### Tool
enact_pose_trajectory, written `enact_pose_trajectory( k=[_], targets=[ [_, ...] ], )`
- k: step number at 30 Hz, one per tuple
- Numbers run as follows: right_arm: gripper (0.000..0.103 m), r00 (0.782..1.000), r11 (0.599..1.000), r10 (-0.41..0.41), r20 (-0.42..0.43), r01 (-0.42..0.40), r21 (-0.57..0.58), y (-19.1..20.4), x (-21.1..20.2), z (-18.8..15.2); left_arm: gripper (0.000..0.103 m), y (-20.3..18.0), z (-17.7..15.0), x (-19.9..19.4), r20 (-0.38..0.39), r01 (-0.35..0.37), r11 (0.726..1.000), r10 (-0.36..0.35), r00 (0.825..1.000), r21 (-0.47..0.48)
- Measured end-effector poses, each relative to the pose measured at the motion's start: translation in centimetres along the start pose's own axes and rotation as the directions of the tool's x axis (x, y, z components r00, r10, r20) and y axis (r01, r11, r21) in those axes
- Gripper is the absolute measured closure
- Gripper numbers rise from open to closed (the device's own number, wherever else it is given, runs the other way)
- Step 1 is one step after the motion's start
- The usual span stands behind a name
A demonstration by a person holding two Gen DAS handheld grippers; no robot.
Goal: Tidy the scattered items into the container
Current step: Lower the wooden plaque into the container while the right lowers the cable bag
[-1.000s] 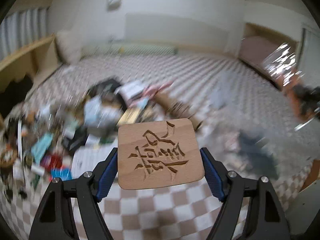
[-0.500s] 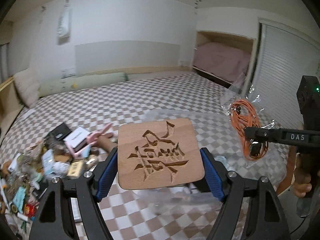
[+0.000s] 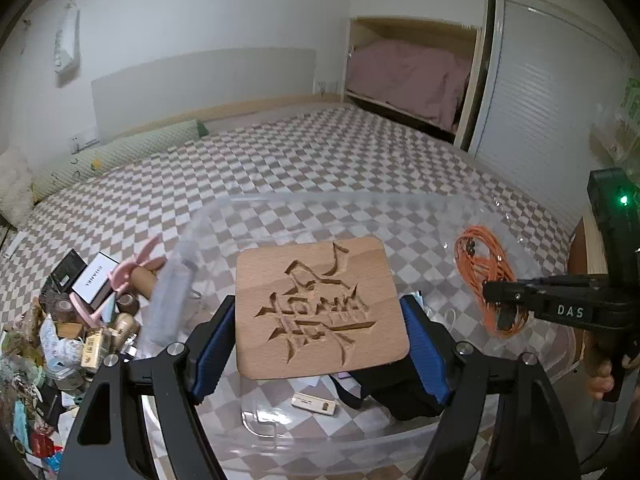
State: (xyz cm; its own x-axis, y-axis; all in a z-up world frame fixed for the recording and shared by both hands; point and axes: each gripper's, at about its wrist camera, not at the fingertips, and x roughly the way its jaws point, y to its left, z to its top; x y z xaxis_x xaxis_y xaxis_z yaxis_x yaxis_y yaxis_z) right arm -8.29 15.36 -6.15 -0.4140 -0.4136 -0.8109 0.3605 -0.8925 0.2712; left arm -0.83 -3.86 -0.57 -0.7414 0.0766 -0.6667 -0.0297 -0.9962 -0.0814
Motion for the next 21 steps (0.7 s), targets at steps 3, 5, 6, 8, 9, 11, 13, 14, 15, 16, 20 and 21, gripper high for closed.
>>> enact_pose_trajectory(
  k=[3, 5, 6, 8, 9, 11, 13, 14, 15, 16, 20, 21],
  targets=[
    [0.091, 0.999, 1.0, -0.025, -0.038, 0.025, 0.011, -0.5, 0.8, -0.3, 0.024, -0.7, 0.2, 1.3, -0.047, 0.0, 1.0, 0.001, 0.999, 0.016],
    [0.091, 0.998, 0.999, -0.036, -0.055, 0.035, -0.005, -0.1, 1.3, -0.5, 0.024, -1.2, 0.2, 2.1, -0.069, -0.009, 0.999, 0.012, 0.998, 0.039],
    [0.091, 0.997, 0.999, -0.037, -0.066, 0.036, -0.013, 0.2, 1.5, -0.6, 0.024, -1.4, 0.2, 2.5, -0.078, -0.009, 0.999, 0.012, 0.997, 0.042],
    [0.091, 0.995, 0.999, -0.04, -0.087, 0.038, -0.027, 0.7, 1.8, -0.9, 0.024, -1.6, 0.3, 3.2, -0.097, -0.006, 0.999, 0.01, 0.995, 0.045],
    [0.091, 0.995, 0.999, -0.045, -0.09, 0.042, -0.034, 0.8, 2.0, -0.9, 0.024, -1.7, 0.3, 3.5, -0.109, 0.003, 0.999, 0.001, 0.994, 0.037],
    [0.091, 0.994, 0.998, -0.055, -0.097, 0.05, -0.046, 1.0, 2.3, -0.8, 0.024, -1.8, 0.5, 4.0, -0.125, 0.014, 1.0, -0.011, 0.992, 0.024],
    [0.091, 0.992, 0.995, -0.079, -0.1, 0.072, -0.072, 1.3, 2.5, -0.9, 0.024, -1.9, 0.6, 4.4, -0.137, 0.018, 1.0, -0.015, 0.99, 0.021],
    [0.091, 0.99, 0.993, -0.094, -0.104, 0.085, -0.088, 1.4, 2.6, -1.0, 0.024, -2.0, 0.6, 4.6, -0.143, 0.019, 1.0, -0.016, 0.99, 0.02],
    [0.091, 0.988, 0.99, -0.108, -0.108, 0.097, -0.105, 1.6, 2.7, -1.0, 0.024, -2.0, 0.7, 4.8, -0.152, 0.021, 1.0, -0.018, 0.988, 0.016],
    [0.091, 0.987, 0.986, -0.126, -0.104, 0.112, -0.126, 1.9, 2.8, -1.1, 0.024, -1.9, 0.8, 5.1, -0.161, 0.023, 1.0, -0.021, 0.987, 0.012],
    [0.091, 0.982, 0.973, -0.163, -0.094, 0.144, -0.18, 2.6, 3.2, -1.5, 0.024, -1.6, 0.8, 5.9, -0.185, 0.018, 1.0, -0.018, 0.983, -0.003],
    [0.091, 0.982, 0.973, -0.165, -0.095, 0.145, -0.181, 2.5, 3.3, -1.5, 0.024, -1.5, 0.8, 6.1, -0.191, 0.016, 1.0, -0.016, 0.982, -0.005]
  ],
)
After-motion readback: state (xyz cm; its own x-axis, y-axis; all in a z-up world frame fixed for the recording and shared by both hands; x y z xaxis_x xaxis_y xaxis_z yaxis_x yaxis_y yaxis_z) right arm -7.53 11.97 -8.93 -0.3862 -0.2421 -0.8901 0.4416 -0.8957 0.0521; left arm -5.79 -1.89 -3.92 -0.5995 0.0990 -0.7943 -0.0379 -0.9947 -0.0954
